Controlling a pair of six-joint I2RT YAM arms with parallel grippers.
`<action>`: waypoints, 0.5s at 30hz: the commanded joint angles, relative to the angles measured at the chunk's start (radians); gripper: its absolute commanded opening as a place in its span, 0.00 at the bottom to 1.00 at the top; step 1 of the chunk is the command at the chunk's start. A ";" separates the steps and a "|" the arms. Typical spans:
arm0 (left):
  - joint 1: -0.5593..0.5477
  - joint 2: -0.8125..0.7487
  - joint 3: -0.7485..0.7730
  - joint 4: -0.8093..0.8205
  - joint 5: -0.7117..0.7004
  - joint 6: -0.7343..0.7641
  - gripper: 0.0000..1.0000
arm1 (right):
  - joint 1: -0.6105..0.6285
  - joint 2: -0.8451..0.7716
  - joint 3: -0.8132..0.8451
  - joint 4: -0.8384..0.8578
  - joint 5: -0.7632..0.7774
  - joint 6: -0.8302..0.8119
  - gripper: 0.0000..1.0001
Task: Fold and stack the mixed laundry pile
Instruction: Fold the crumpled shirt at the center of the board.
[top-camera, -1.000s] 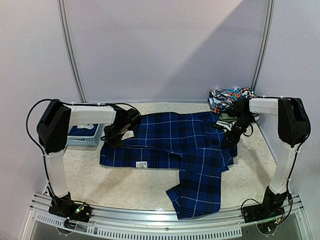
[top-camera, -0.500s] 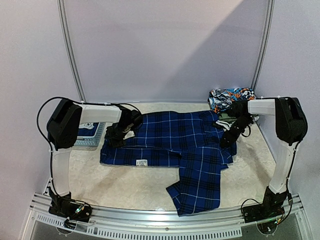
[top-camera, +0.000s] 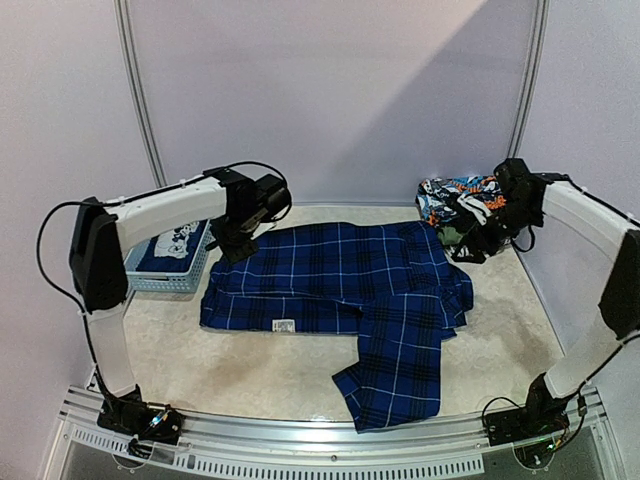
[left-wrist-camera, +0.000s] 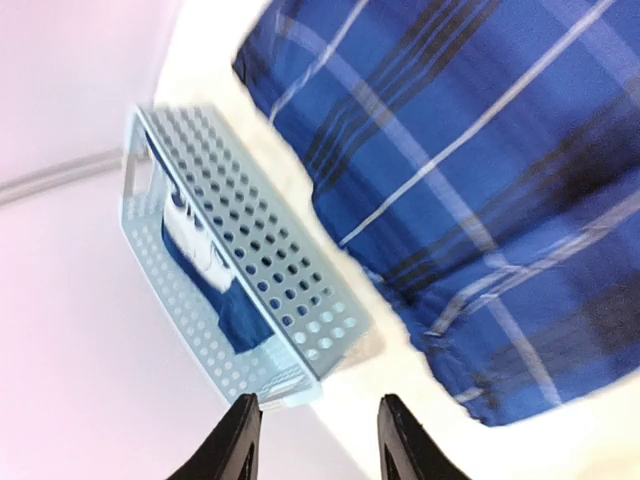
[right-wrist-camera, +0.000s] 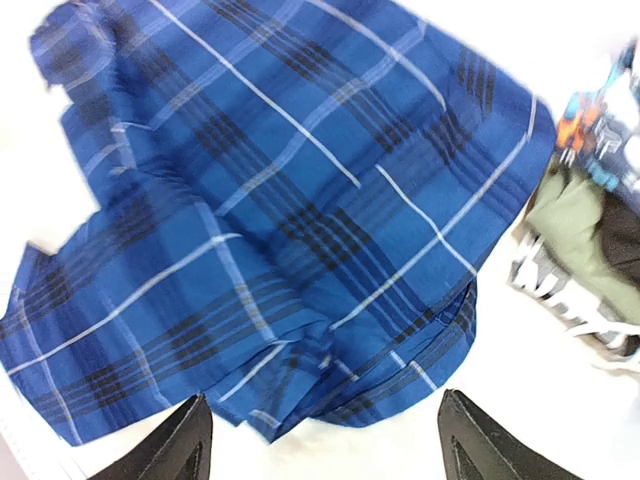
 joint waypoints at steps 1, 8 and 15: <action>-0.095 -0.077 -0.062 0.114 0.146 -0.039 0.42 | 0.043 -0.120 -0.116 -0.054 -0.085 -0.087 0.78; -0.162 -0.080 -0.123 0.236 0.438 -0.172 0.41 | 0.324 -0.197 -0.328 -0.103 -0.082 -0.258 0.78; -0.152 -0.087 -0.273 0.379 0.635 -0.321 0.42 | 0.657 -0.291 -0.496 -0.034 0.046 -0.266 0.86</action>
